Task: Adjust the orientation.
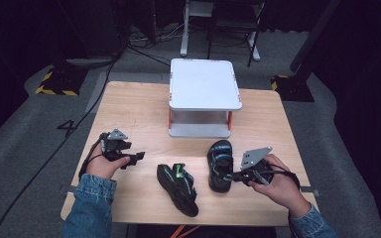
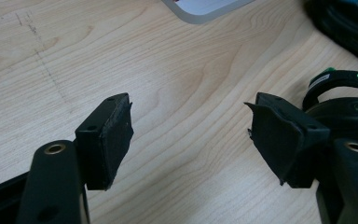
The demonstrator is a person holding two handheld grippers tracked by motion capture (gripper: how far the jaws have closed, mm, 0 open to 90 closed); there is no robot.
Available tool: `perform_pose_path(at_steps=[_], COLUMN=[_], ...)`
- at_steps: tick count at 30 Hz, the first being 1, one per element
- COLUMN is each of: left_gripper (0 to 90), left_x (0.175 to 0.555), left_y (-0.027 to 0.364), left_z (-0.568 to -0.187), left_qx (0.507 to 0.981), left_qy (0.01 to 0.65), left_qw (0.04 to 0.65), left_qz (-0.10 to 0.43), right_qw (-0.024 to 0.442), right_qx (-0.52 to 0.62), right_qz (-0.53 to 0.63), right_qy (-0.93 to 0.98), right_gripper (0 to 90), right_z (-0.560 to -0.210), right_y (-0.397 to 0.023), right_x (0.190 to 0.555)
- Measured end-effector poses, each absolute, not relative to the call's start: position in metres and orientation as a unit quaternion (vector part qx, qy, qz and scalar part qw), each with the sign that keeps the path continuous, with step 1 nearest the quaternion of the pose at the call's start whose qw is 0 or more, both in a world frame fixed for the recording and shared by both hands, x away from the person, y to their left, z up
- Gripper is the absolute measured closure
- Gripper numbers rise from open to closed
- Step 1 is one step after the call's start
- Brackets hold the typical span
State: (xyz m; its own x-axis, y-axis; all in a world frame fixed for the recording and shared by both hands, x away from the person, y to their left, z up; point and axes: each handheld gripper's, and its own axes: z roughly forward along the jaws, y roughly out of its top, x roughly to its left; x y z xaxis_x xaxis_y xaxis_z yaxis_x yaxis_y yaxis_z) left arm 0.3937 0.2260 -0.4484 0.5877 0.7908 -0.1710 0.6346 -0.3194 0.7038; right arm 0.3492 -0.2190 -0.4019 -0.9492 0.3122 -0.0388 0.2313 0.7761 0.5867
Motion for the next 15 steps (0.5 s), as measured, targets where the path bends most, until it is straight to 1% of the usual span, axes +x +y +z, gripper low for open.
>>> perform_pose_path(at_steps=[4, 5, 7, 8, 9, 10, 11, 12, 15], left_gripper=[29.8, 29.7, 29.7, 29.7, 29.7, 29.7, 29.7, 29.7, 29.7], left_x=[0.3971, 0.3978, 0.3985, 0.3986, 0.3986, 0.3987, 0.3989, 0.3989, 0.3987], left_y=[0.2227, 0.2211, 0.221, 0.2206, 0.2206, 0.2211, 0.2217, 0.2219, 0.2222], left_z=[-0.447, -0.4466, -0.4464, -0.4466, -0.4466, -0.4467, -0.4466, -0.4465, -0.4464], left_qx=[0.81, 0.81, 0.812, 0.811, 0.811, 0.812, 0.812, 0.811, 0.81], left_qy=[0.436, 0.435, 0.432, 0.434, 0.434, 0.434, 0.433, 0.434, 0.435], left_qw=[0.38, 0.381, 0.38, 0.38, 0.38, 0.379, 0.378, 0.38, 0.379], left_qz=[0.102, 0.1, 0.101, 0.099, 0.099, 0.099, 0.1, 0.1, 0.101], right_qw=[0.046, 0.033, 0.028, 0.016, 0.016, 0.012, 0.006, 0.005, 0.019], right_qx=[0.141, 0.139, 0.139, 0.153, 0.153, 0.161, 0.183, 0.206, 0.23], right_qz=[0.294, 0.292, 0.296, 0.307, 0.307, 0.315, 0.342, 0.365, 0.398], right_qy=[0.944, 0.946, 0.945, 0.939, 0.939, 0.935, 0.922, 0.908, 0.888], right_gripper=[88.5, 86.6, 85.0, 74.8, 74.8, 69.7, 57.3, 53.3, 47.5], right_z=[-0.398, -0.4009, -0.4019, -0.4004, -0.4004, -0.399, -0.3963, -0.3948, -0.3937], right_y=[-0.2212, -0.2193, -0.2189, -0.2201, -0.2201, -0.2212, -0.2235, -0.2256, -0.2276], right_x=[0.3427, 0.3418, 0.3419, 0.3421, 0.3421, 0.342, 0.3422, 0.3432, 0.3472])
